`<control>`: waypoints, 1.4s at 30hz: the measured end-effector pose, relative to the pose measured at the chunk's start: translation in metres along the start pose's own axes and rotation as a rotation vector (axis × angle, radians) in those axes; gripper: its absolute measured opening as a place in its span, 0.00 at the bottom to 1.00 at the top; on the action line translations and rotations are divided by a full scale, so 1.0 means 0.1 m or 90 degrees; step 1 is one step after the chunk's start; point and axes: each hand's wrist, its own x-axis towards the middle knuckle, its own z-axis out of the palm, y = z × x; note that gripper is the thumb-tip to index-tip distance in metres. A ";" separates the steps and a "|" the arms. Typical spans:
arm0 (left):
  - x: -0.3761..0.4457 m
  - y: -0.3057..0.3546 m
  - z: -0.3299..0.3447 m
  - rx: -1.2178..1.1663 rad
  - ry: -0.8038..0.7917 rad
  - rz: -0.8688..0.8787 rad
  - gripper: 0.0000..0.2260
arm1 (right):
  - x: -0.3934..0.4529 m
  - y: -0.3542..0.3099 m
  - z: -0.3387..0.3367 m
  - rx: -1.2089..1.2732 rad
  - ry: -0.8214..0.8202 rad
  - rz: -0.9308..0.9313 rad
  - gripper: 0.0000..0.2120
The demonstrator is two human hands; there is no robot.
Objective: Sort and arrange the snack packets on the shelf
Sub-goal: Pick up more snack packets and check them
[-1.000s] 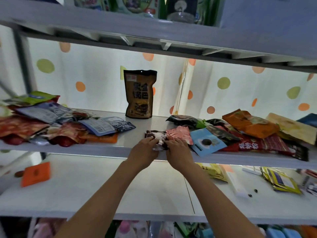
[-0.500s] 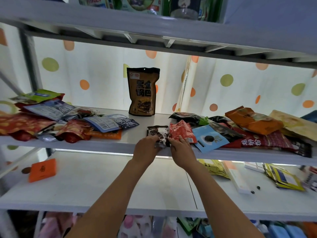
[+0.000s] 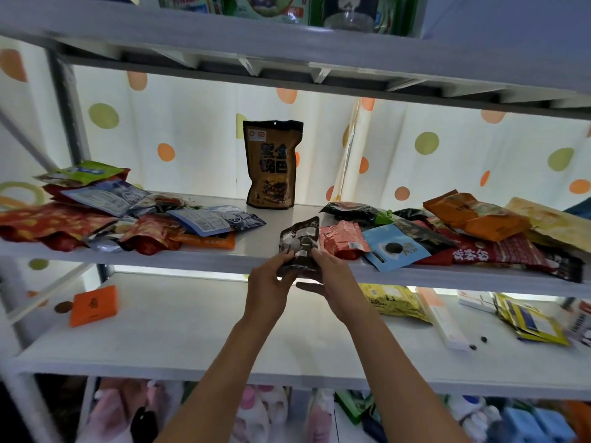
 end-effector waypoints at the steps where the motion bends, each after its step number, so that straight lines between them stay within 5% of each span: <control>1: -0.08 0.03 -0.03 -0.063 0.004 -0.023 0.11 | -0.07 0.02 0.02 0.049 -0.031 0.005 0.17; 5: -0.34 0.12 -0.16 -0.315 0.039 -0.198 0.07 | -0.34 0.20 0.10 0.127 -0.022 -0.018 0.15; 8: -0.56 0.05 -0.28 -0.396 0.030 -0.280 0.17 | -0.51 0.46 0.17 0.101 0.039 -0.046 0.12; 14: -1.01 -0.09 -0.25 -0.415 0.006 -0.378 0.07 | -0.83 0.94 0.20 0.353 0.180 0.042 0.21; 19: -1.34 -0.30 -0.19 -0.325 -0.080 -0.455 0.10 | -1.03 1.20 0.07 0.261 0.174 0.060 0.11; 26: -1.54 -0.29 -0.18 -0.302 -0.191 -0.421 0.08 | -1.22 1.32 -0.23 0.178 0.176 0.029 0.09; 36: -1.76 -0.21 0.02 -0.339 -0.170 -0.413 0.09 | -1.37 1.34 -0.38 0.228 0.233 0.018 0.09; 42: -1.76 -0.21 0.09 -0.295 -0.327 -0.426 0.09 | -1.43 1.39 -0.54 0.242 0.311 0.044 0.04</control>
